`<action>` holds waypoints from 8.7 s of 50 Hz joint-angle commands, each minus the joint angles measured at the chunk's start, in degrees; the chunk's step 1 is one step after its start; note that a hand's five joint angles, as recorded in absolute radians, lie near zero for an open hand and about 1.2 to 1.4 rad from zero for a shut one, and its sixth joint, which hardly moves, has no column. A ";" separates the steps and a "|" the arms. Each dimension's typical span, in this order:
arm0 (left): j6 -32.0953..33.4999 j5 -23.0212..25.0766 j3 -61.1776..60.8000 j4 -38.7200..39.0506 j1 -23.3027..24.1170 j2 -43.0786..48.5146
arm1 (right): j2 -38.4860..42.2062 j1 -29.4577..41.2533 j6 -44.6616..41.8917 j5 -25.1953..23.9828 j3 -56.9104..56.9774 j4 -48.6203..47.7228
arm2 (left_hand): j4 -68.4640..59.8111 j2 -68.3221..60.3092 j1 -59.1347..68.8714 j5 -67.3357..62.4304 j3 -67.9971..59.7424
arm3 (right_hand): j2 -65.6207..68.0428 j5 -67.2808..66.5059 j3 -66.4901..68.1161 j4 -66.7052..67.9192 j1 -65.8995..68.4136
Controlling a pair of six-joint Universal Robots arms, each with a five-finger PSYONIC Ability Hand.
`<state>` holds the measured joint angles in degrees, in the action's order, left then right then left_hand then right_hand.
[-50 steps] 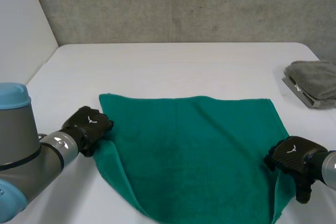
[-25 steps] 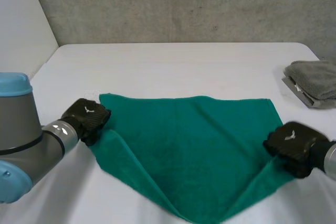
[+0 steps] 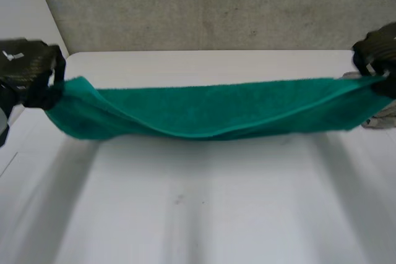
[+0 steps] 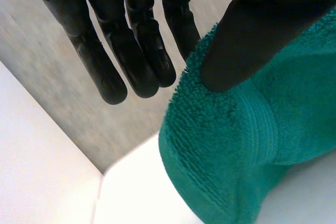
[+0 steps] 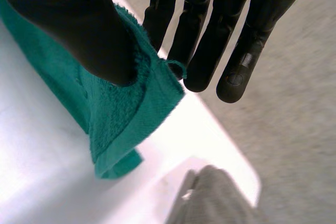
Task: Fold the laundry.
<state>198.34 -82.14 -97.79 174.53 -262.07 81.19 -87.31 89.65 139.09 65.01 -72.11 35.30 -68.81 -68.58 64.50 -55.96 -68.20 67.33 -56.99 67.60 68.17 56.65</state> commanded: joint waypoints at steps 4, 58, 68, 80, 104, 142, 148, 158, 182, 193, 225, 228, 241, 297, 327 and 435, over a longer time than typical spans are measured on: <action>0.12 -1.97 11.56 2.30 0.51 24.44 | 23.65 11.41 -3.12 17.33 12.57 -1.80 | -11.19 -11.42 15.50 -14.04 -11.80 | 12.67 -13.01 12.40 11.83 23.35; -5.15 -4.44 5.96 38.88 -0.36 40.63 | 34.95 14.24 2.52 13.04 4.62 -37.36 | -11.19 -11.42 15.50 -14.04 -11.80 | 12.67 -13.01 12.40 11.83 23.35; 3.53 0.74 -7.13 16.59 -3.96 18.51 | 20.36 10.11 -8.73 14.18 -9.88 -13.26 | -11.19 -11.42 15.50 -14.04 -11.80 | 12.67 -13.01 12.40 11.83 23.35; 17.96 1.98 -10.40 -11.67 -5.20 9.78 | 3.99 2.19 -24.74 12.95 -25.45 -2.34 | -11.19 -11.42 15.50 -14.04 -11.80 | 12.67 -13.01 12.40 11.83 23.35; 8.12 -6.27 7.52 20.67 2.79 37.36 | 25.51 7.38 -11.64 19.45 -13.95 -36.34 | -11.19 -11.42 15.50 -14.04 -11.80 | 12.67 -13.01 12.40 11.83 23.35; 7.68 -11.12 8.95 25.51 9.56 37.91 | 19.22 9.50 -0.92 21.67 -11.80 -30.84 | 58.77 58.54 -54.45 55.91 58.15 | -57.33 56.99 -57.60 -58.17 -46.65; 7.51 -10.76 2.45 26.12 9.65 33.07 | 15.16 5.36 2.41 14.02 -22.36 -28.18 | 58.81 58.58 -54.50 55.96 58.20 | -56.09 55.75 -56.35 -56.92 -45.40; 7.50 -10.76 0.85 26.30 9.56 32.98 | 15.33 0.44 5.41 5.31 -34.32 -41.16 | 58.81 58.58 -54.50 55.96 58.20 | -37.42 37.08 -37.68 -38.26 -26.73; 7.50 -10.94 0.15 26.30 9.92 32.63 | 17.36 -7.11 1.55 11.20 -32.66 -49.36 | 58.81 58.58 -54.50 55.96 58.20 | 12.67 -13.01 12.40 11.83 23.35; 7.50 -11.03 -0.03 25.95 9.92 32.36 | 14.54 -12.50 -17.60 12.34 -30.38 -49.71 | 58.81 58.58 -54.50 55.96 58.20 | 12.67 -13.01 12.40 11.83 23.35; 7.42 -11.12 -0.73 25.86 9.12 28.76 | 44.51 51.76 -16.57 1.44 5.57 -48.92 | 58.81 58.58 -54.50 55.96 58.20 | 12.56 -12.90 12.30 11.73 23.25; 7.42 -11.03 -0.64 25.95 9.39 28.85 | 43.20 51.59 -13.69 4.23 5.40 -47.61 | 58.81 58.58 -54.50 55.96 58.20 | -46.21 45.87 -46.47 -47.05 -35.52; -0.83 -3.31 3.65 25.60 15.00 28.93 | 25.27 34.81 32.02 14.10 -8.21 -37.77 | 58.81 58.58 -54.50 55.96 58.20 | -57.33 56.99 -57.60 -58.17 -46.65; 0.47 -15.60 17.55 16.11 24.33 43.71 | 26.14 27.16 14.63 19.63 -26.07 -48.22 | 56.92 56.69 -52.60 54.06 56.30 | 12.67 -13.01 12.40 11.83 23.35; -1.11 -9.01 14.83 16.63 30.92 40.01 | 19.02 22.94 6.72 18.23 -34.68 -48.40 | 57.93 57.70 -53.61 55.07 57.31 | 12.67 -13.01 12.40 11.83 23.35; -12.98 -14.72 10.25 4.77 29.52 38.86 | 36.60 31.28 33.89 13.04 -0.76 -25.81 | 57.08 56.86 -52.77 54.23 56.47 | -57.33 56.99 -57.60 -58.17 -46.65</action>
<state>184.08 -96.65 -88.32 182.89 -231.66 116.55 -54.68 120.33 175.78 77.67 -75.21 9.20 -11.61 -11.70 10.87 -2.66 -12.11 12.50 -3.60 12.20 13.54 11.60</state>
